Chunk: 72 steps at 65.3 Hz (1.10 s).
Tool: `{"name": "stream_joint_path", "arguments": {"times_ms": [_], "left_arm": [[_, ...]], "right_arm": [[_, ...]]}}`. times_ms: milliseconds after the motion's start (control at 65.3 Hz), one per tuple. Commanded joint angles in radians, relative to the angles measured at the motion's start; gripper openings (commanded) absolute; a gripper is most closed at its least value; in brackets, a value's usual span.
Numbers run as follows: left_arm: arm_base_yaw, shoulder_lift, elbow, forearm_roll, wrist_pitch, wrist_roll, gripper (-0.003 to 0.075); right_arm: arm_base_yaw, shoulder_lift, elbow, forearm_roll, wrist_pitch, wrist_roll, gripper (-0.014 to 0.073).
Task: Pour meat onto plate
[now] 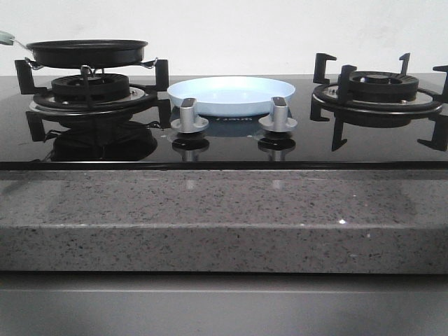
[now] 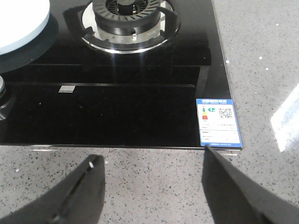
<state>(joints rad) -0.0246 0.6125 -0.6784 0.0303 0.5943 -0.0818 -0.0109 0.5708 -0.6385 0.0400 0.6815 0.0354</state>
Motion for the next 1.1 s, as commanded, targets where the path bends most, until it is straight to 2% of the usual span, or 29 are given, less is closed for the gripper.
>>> {"name": "stream_joint_path", "arguments": {"times_ms": [0, 337, 551, 873, 1087], "left_arm": [[-0.002, 0.035, -0.035, -0.008, -0.059, -0.01, 0.0553], [-0.002, 0.231, -0.155, -0.007, 0.065, -0.001, 0.0552], [-0.002, 0.298, -0.16, -0.007, 0.06, -0.001, 0.0552], [-0.014, 0.299, -0.16, -0.011, 0.056, 0.002, 0.0552], [-0.154, 0.28, -0.16, -0.006, 0.059, 0.024, 0.0552]], "right_arm": [[-0.003, 0.008, -0.025, -0.007, -0.06, 0.0, 0.048], [-0.003, 0.008, -0.025, -0.007, -0.06, 0.0, 0.048], [0.01, 0.042, -0.057, 0.023, -0.058, -0.002, 0.048], [0.14, 0.298, -0.25, 0.135, -0.023, -0.141, 0.048], [0.223, 0.549, -0.466, 0.135, 0.011, -0.141, 0.048]]}}
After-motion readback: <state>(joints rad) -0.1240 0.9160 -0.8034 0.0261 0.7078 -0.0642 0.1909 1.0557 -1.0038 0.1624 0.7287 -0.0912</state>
